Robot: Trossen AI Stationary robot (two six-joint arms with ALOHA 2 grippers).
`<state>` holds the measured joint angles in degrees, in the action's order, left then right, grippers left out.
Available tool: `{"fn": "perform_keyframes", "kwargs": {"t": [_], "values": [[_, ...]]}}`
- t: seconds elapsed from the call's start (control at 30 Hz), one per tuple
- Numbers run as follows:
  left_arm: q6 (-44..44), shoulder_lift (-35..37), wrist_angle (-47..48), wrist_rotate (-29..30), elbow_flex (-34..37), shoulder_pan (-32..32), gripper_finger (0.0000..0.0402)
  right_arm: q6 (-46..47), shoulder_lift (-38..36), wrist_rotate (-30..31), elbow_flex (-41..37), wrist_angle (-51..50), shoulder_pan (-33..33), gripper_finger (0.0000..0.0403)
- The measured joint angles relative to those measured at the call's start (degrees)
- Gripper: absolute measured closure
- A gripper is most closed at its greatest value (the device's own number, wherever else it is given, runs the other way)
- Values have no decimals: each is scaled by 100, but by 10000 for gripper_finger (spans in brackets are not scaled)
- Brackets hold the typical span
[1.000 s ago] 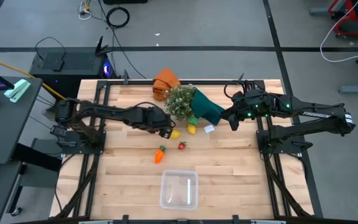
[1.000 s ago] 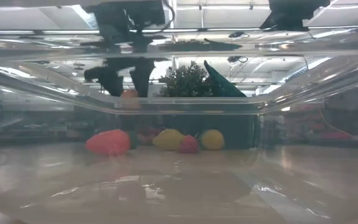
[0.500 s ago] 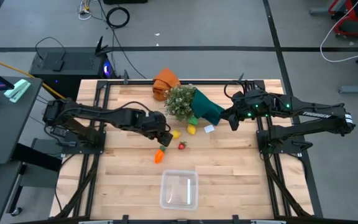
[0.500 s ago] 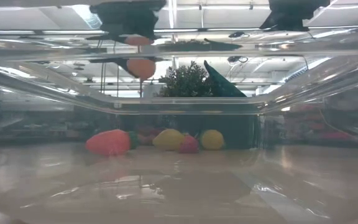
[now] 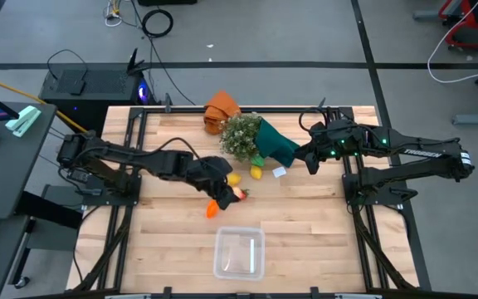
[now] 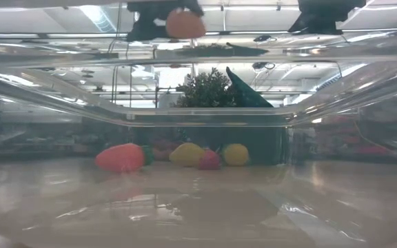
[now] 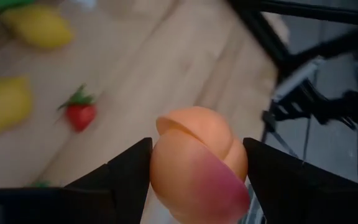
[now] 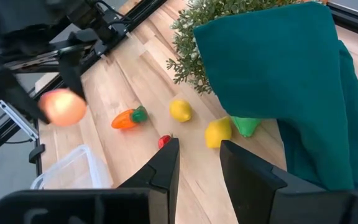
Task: Pick and placing Produce into tupperware
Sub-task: Put the peach into the transparent container
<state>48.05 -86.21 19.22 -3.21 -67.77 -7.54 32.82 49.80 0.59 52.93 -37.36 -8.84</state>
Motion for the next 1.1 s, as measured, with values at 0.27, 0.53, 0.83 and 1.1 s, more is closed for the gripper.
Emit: {"fn": "perform_keyframes", "kwargs": {"t": [0.27, 0.53, 0.83, 1.1], "values": [[-1299, -3, -494, -5, 2, -289, 152, 2, 0, -2, 0, 0, 0, 318], [-1920, -3, -1432, 141, 2, -696, 156, 57, 0, -84, 0, -64, 0, 318], [-1841, -3, -1471, 579, 2, -1170, 159, 76, 0, -338, 0, -79, 2, 318], [-1449, -146, -1601, 874, 2, -1722, 163, 193, 0, -532, 0, -81, 6, 318]]}}
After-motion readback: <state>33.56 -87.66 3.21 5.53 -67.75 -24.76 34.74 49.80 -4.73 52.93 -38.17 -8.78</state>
